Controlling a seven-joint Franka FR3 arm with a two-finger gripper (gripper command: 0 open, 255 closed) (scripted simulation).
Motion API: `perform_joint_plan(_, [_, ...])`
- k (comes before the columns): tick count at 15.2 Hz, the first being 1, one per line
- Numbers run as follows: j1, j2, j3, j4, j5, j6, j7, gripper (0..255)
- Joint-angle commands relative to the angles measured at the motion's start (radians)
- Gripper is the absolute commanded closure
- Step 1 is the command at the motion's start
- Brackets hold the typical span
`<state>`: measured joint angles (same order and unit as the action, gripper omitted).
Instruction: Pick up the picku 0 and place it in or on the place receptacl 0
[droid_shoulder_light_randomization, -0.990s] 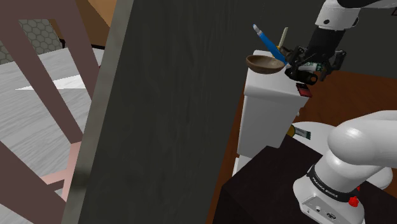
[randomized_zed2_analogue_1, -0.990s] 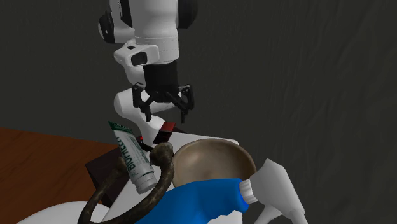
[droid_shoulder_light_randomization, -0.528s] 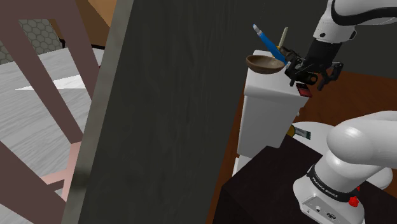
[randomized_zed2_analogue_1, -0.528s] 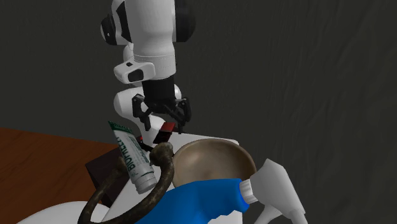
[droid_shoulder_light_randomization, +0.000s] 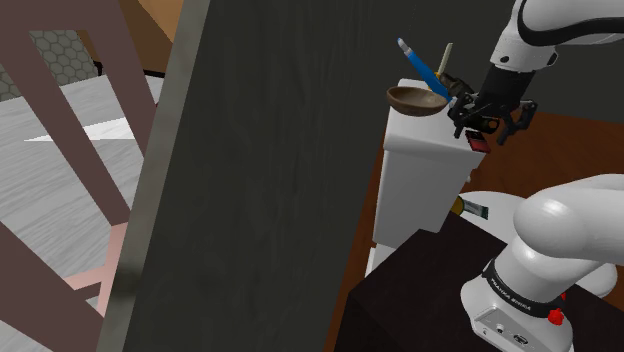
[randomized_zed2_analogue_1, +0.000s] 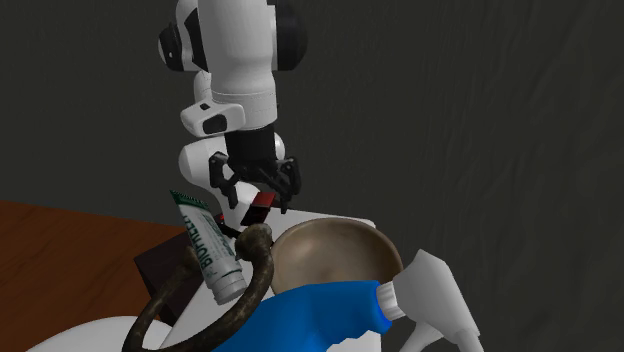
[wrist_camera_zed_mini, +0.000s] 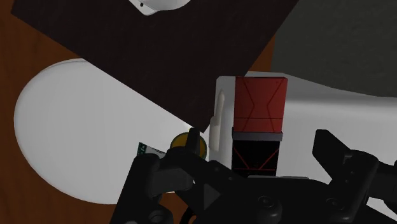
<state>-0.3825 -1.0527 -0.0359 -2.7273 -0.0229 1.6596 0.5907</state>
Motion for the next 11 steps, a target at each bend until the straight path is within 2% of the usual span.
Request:
perform_joint_plan(1, [0.000, 0.000, 0.000, 0.000, 0.000, 0.000, 0.000, 255])
perform_joint_plan(11, [0.000, 0.002, 0.001, 0.014, 0.001, -0.012, 0.000, 255])
